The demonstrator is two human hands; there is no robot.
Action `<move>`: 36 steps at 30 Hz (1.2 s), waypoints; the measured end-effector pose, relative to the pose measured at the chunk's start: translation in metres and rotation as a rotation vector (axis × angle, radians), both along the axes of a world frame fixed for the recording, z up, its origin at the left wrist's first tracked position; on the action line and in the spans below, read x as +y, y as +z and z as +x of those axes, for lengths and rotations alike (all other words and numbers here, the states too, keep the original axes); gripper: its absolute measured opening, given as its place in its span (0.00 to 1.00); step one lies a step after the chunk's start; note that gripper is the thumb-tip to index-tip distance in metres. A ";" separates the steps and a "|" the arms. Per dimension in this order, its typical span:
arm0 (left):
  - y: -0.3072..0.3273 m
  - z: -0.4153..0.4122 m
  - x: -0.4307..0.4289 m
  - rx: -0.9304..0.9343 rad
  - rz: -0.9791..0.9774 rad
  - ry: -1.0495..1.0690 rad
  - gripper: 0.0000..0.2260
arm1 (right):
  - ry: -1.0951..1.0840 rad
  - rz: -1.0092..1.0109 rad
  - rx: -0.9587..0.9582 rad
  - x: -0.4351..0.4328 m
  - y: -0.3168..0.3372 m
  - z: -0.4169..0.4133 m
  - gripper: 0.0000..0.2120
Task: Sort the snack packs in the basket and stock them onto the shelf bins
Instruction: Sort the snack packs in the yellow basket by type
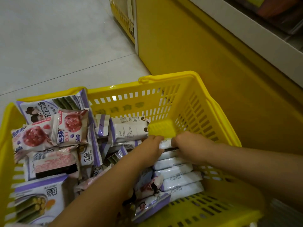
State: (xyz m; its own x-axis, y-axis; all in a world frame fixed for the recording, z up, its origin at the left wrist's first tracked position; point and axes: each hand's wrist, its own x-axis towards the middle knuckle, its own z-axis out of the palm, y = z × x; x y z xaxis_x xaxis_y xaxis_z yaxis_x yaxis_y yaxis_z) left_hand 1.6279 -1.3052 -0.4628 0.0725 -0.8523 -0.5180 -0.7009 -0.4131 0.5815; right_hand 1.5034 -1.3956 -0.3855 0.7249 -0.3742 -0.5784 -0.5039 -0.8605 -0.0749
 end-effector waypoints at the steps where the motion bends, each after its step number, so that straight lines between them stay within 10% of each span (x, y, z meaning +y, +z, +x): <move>1: 0.000 0.000 0.002 0.005 0.007 0.005 0.23 | -0.013 -0.016 -0.023 -0.004 -0.001 0.001 0.15; 12: 0.021 0.007 -0.001 0.056 0.062 -0.065 0.21 | 0.136 0.092 0.249 -0.007 -0.034 0.025 0.26; 17: 0.053 0.041 -0.014 -0.278 -0.160 -0.010 0.17 | 0.187 0.120 0.292 -0.008 -0.033 0.031 0.24; 21: 0.046 0.066 -0.004 -0.628 0.003 -0.135 0.35 | 0.315 -0.001 0.281 -0.009 -0.027 0.031 0.22; 25: 0.032 0.065 0.004 -0.654 0.144 -0.232 0.51 | 0.278 -0.006 0.197 -0.006 -0.017 0.023 0.19; 33: 0.052 0.057 -0.011 -0.650 0.078 -0.182 0.47 | 0.479 -0.027 0.373 -0.015 0.002 0.039 0.19; 36: 0.069 0.059 -0.025 -0.363 0.071 -0.026 0.44 | 0.482 0.000 0.416 -0.015 0.003 0.038 0.19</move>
State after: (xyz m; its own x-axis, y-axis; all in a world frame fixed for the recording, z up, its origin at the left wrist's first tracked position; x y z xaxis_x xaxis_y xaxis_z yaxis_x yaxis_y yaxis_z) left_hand 1.6873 -1.3306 -0.3942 0.2416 -0.8190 -0.5205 -0.8670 -0.4231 0.2632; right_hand 1.5418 -1.4107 -0.3826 0.5263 -0.0619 -0.8480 -0.0466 -0.9979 0.0439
